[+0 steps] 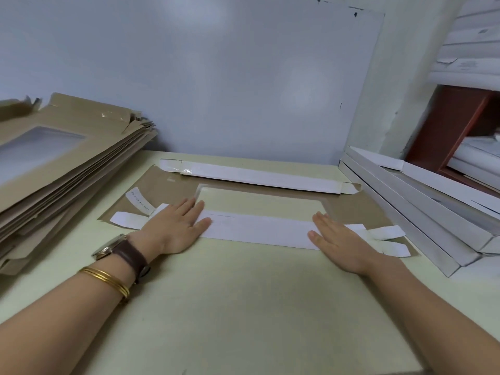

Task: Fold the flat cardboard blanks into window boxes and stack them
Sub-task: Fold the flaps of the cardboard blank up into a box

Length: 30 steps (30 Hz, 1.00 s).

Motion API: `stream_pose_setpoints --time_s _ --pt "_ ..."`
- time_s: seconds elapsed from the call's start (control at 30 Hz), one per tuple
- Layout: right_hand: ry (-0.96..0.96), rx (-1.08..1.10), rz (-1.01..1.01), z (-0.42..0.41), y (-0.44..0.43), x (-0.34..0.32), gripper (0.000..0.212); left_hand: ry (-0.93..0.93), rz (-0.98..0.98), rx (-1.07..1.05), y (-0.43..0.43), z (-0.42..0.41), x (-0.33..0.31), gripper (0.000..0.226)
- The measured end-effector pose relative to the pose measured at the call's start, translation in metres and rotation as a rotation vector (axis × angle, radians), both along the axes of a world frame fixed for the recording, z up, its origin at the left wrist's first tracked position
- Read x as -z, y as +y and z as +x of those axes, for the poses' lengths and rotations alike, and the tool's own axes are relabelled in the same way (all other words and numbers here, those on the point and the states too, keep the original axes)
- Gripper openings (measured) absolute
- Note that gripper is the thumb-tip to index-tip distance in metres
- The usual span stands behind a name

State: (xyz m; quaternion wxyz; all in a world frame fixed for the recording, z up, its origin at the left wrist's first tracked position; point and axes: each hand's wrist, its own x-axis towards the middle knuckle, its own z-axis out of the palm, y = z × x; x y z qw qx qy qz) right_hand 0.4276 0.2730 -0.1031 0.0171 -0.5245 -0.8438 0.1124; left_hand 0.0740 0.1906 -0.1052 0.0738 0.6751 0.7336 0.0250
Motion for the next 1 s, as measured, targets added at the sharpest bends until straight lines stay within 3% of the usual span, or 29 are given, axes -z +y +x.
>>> stream_pose_setpoints --time_s 1.0 --pt "-0.043 0.145 -0.010 0.032 0.036 -0.002 0.065 0.018 0.016 -0.158 0.001 -0.048 0.009 0.066"
